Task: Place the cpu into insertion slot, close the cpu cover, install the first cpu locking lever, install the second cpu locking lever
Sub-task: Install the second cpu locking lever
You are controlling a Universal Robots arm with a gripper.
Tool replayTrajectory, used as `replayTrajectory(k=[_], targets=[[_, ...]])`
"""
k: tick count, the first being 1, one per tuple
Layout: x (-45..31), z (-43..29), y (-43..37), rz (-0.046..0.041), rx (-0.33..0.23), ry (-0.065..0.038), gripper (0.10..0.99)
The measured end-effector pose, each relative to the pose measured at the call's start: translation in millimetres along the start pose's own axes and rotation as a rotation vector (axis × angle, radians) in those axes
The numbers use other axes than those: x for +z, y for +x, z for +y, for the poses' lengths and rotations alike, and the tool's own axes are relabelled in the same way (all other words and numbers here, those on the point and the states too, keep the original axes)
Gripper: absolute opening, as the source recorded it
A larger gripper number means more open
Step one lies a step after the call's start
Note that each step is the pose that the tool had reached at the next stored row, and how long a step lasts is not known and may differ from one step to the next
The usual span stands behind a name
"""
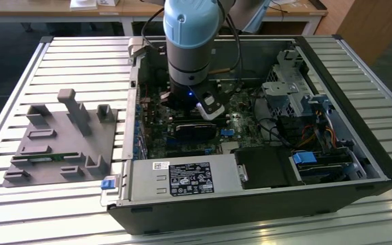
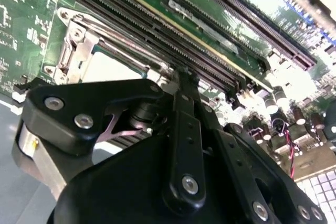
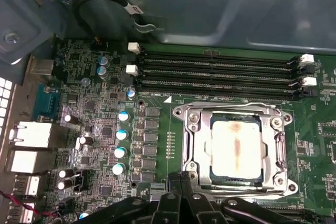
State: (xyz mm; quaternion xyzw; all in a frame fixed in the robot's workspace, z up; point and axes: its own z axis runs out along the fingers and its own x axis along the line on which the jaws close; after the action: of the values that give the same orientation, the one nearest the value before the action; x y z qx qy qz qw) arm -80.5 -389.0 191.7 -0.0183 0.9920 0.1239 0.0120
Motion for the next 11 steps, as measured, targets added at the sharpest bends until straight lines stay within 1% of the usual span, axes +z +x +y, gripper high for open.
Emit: replayTrajectory(k=[4, 11], targets=[[0.0, 0.1, 0.3, -0.0002, 0.0, 0.0, 0.106], [-4.2, 1.4, 0.2, -0.0002, 0.0, 0.0, 0.106]])
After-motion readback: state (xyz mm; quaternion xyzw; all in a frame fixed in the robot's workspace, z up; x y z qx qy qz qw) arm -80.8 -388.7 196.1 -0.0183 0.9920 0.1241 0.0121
